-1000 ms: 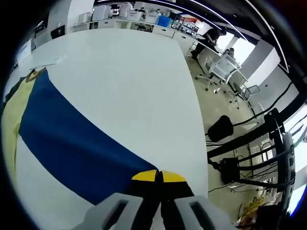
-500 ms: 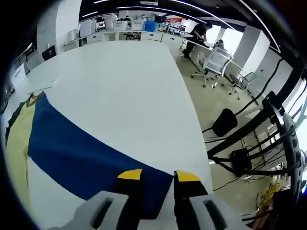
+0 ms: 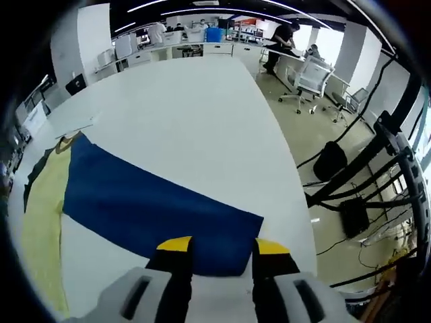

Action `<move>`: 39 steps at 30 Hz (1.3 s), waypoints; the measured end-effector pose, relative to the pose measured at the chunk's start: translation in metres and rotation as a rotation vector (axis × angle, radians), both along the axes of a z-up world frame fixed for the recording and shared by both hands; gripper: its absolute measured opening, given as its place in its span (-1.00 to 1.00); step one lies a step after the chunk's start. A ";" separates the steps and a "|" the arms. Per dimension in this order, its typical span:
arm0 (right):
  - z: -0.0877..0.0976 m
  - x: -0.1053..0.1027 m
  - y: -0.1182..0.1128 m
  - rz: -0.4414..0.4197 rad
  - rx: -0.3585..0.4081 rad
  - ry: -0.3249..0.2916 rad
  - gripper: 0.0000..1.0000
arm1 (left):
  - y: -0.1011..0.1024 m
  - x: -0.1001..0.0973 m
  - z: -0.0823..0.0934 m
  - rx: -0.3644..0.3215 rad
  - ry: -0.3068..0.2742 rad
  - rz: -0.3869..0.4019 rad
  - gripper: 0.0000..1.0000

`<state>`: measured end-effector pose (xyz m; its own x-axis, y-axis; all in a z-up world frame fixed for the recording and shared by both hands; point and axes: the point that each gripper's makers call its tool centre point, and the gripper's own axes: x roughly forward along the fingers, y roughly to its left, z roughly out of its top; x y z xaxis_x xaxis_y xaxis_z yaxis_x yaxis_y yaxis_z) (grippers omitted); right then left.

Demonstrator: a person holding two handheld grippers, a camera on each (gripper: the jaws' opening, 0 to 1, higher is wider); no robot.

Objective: Fold the garment on the visible template until the final outline fits inside the template.

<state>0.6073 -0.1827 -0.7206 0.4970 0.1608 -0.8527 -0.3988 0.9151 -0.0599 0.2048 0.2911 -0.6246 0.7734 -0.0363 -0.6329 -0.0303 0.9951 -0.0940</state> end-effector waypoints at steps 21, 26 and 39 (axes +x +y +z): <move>-0.015 -0.016 -0.016 -0.110 0.065 0.049 -0.73 | -0.005 -0.001 0.001 0.015 0.005 -0.026 0.89; -0.016 -0.014 -0.018 -0.121 0.068 0.050 -0.91 | -0.004 -0.001 0.001 0.021 0.007 -0.028 0.89; -0.016 -0.012 -0.013 -0.133 0.077 0.063 -1.00 | -0.001 -0.002 0.001 0.021 0.016 -0.009 0.92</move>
<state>0.5950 -0.1956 -0.7366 0.4640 0.1630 -0.8707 -0.2742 0.9611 0.0338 0.2026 0.2901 -0.6238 0.7630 -0.0300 -0.6457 -0.0225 0.9971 -0.0729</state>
